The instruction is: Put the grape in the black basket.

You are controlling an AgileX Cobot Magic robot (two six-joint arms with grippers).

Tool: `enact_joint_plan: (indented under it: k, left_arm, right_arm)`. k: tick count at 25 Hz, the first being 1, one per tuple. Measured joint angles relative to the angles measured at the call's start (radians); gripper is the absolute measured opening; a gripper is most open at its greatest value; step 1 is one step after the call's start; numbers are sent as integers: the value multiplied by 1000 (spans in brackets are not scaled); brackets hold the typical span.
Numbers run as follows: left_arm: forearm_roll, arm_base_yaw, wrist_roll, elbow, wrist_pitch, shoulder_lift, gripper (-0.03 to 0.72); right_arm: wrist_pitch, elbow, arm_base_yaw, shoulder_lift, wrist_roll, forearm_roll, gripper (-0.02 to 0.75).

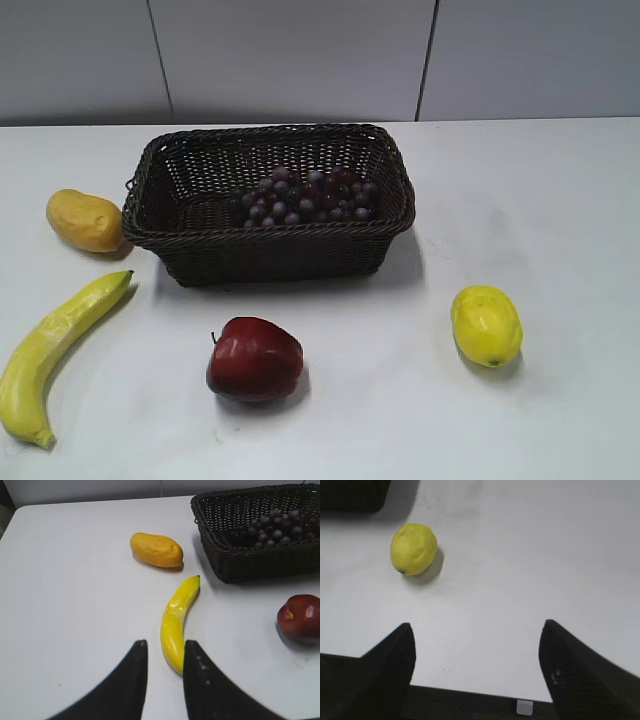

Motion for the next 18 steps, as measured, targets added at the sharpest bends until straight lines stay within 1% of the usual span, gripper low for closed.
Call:
enact_joint_plan:
  k: [5,12,18]
  left_arm:
    - [0,0,0,0,0,0,227]
    - [0,0,1,0,0,0,227]
    - [0,0,0,0,0,0,227]
  right_arm:
    - [-1,0,-8,-25,-1,3,577]
    - [-1,2,-142,-145,-1,3,575]
    - [0,2,-173,-145,-1,7,574]
